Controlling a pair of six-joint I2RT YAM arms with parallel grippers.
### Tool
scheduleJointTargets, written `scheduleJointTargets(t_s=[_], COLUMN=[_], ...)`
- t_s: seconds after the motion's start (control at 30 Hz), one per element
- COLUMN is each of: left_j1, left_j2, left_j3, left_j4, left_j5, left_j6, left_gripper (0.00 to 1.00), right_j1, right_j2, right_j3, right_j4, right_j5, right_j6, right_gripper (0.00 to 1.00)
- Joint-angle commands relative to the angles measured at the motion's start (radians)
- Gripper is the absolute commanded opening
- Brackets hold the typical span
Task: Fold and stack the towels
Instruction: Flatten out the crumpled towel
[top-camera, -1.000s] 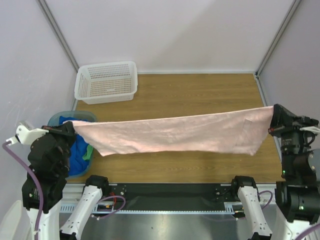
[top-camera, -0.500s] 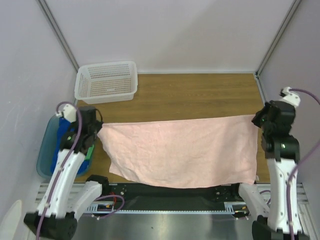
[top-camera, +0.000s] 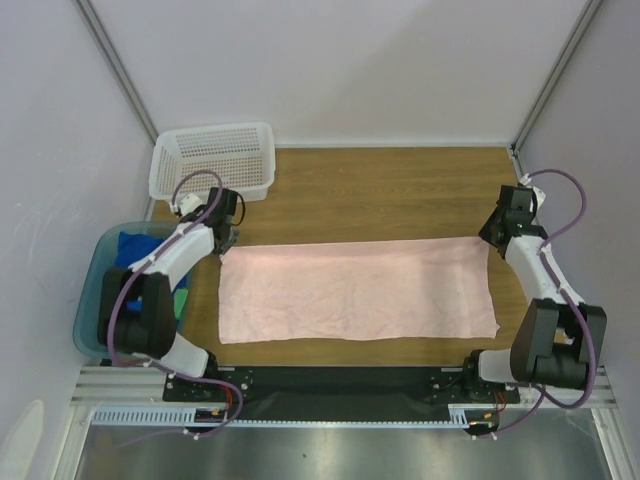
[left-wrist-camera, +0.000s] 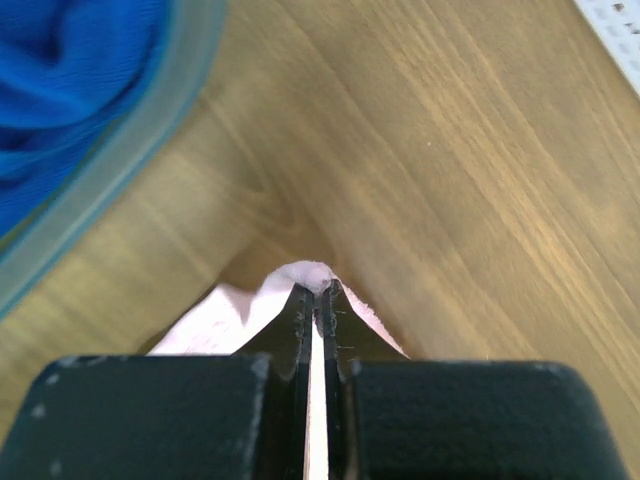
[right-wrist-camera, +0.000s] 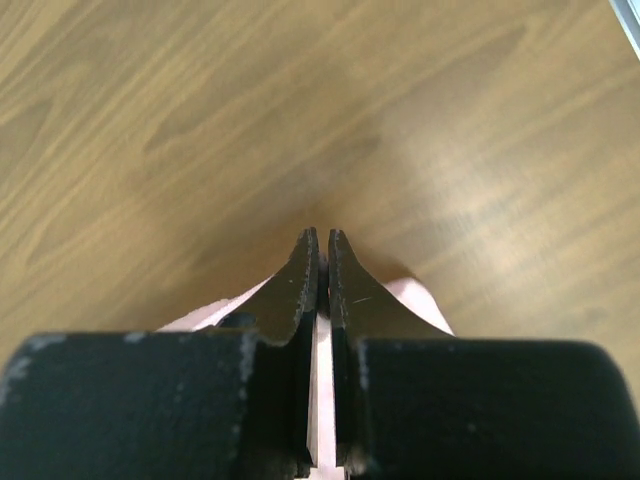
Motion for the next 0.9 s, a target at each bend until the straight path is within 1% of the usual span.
scheduleJointTargets(t_s=[0.0,0.17,0.3,0.47,0.6,0.73,0.87], left_j1=[0.010,0.009,0.009,0.009,0.010,0.009,0.009], left_j2=[0.085,0.163,0.237,0.282,0.291,0.300,0.309], left_j3=[0.098,0.147,0.204,0.243,0.244,0.245,0.244], left_j4=[0.015,0.032,0.032,0.040,0.052,0.061,0.074], left_j5=[-0.098,-0.113,-0.132,-0.153,-0.167,-0.172,-0.170], left_j6=[-0.011,-0.002,0.016,0.023,0.026,0.032,0.039], left_gripper=[0.00,0.01,0.00,0.00,0.00,0.00,0.00], right_j1=[-0.029,-0.034,-0.037,-0.038,-0.040,-0.041,-0.043], right_j2=[0.071,0.185,0.286,0.401,0.441,0.453,0.472], right_j3=[0.017,0.058,0.107,0.161,0.178,0.173,0.181], right_j4=[0.220,0.305,0.329,0.340,0.359,0.428,0.435], right_j5=[0.085,0.079,0.061,0.039,0.045,0.030,0.032], right_j6=[-0.032,-0.059,-0.062,-0.064,-0.079,-0.105,-0.118], right_gripper=[0.00,0.00,0.00,0.00,0.00,0.00,0.00])
